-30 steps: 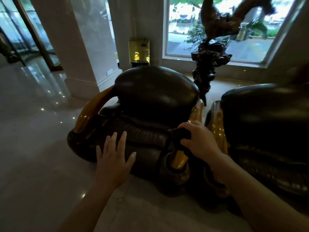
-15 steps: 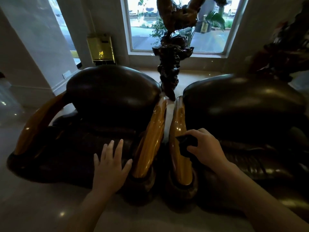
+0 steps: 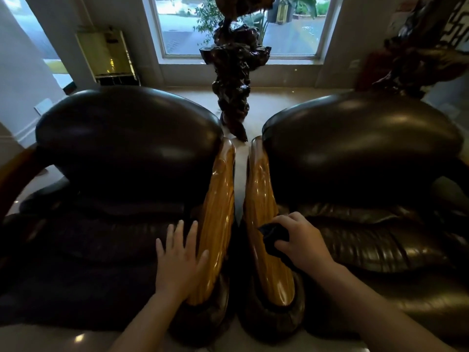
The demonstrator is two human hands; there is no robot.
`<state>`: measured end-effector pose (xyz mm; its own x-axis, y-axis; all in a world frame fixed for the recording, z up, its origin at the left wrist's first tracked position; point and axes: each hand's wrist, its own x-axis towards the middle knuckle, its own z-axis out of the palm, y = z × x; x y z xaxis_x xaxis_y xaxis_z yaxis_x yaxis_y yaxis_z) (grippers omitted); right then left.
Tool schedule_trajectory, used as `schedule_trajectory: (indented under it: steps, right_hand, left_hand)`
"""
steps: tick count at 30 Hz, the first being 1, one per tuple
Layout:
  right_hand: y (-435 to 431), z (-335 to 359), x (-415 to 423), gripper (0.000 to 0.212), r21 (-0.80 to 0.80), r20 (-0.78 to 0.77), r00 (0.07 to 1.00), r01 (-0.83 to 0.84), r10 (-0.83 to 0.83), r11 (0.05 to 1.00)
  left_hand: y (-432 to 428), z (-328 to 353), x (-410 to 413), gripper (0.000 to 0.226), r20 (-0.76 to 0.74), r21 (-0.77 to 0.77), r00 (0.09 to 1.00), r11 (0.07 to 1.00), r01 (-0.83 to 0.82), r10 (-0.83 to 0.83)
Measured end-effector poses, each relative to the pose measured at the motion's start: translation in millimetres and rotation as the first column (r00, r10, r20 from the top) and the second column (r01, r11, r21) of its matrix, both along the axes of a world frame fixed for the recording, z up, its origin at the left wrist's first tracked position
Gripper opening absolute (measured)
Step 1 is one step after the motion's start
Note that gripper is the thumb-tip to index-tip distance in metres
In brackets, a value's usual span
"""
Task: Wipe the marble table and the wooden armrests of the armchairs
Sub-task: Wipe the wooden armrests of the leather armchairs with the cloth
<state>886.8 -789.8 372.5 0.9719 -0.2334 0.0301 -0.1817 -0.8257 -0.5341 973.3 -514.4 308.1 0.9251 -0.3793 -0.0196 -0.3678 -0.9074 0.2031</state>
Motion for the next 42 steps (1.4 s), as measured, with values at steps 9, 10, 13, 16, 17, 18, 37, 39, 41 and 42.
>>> schedule_trajectory:
  steps: [9,10,13,16,17,18,37,39,41,42]
  right_hand:
    - [-14,-112,87,0.051,-0.007,0.006,0.992,0.125,-0.125,0.992]
    - [-19,-127,95,0.051,-0.008,0.014,0.991,0.135,-0.135,0.991]
    - [-36,-169,116,0.053,-0.008,0.019,0.985,0.174,-0.174,0.985]
    - [-59,-215,138,0.058,-0.004,0.042,0.976,0.216,-0.216,0.976]
    - [-66,-231,143,0.061,-0.011,0.049,0.974,0.221,-0.220,0.975]
    - [-66,-238,144,0.063,-0.021,0.041,0.976,0.217,-0.216,0.976]
    - [-90,-298,209,0.062,-0.339,-0.006,1.000,0.013,-0.016,0.941]
    - [-95,-302,191,0.064,-0.359,-0.030,0.997,-0.083,0.078,0.929]
    - [-107,-300,202,0.065,-0.352,-0.042,0.998,-0.054,0.042,0.934]
    - [-110,-297,216,0.066,-0.331,-0.043,0.999,0.007,-0.023,0.944]
  left_hand:
    - [-40,-99,110,0.075,-0.099,0.031,0.980,0.984,0.175,-0.171]
    - [-47,-112,119,0.075,-0.103,0.023,0.978,0.982,0.185,-0.182]
    - [-68,-151,146,0.073,-0.091,-0.003,0.980,0.984,0.179,-0.178]
    - [-90,-191,172,0.073,-0.084,-0.014,0.987,0.991,0.136,-0.137]
    - [-95,-205,177,0.073,-0.090,-0.006,0.989,0.993,0.121,-0.121]
    - [-95,-209,178,0.076,-0.094,0.007,0.988,0.993,0.120,-0.119]
    - [-98,-257,175,0.073,0.062,-0.062,0.997,0.997,0.056,-0.052]
    - [-106,-253,179,0.071,0.041,-0.113,0.999,0.993,0.027,-0.022]
    - [-113,-250,184,0.070,0.047,-0.148,0.999,0.989,0.008,-0.001]
    - [-116,-251,186,0.069,0.056,-0.155,0.998,0.988,-0.001,0.009]
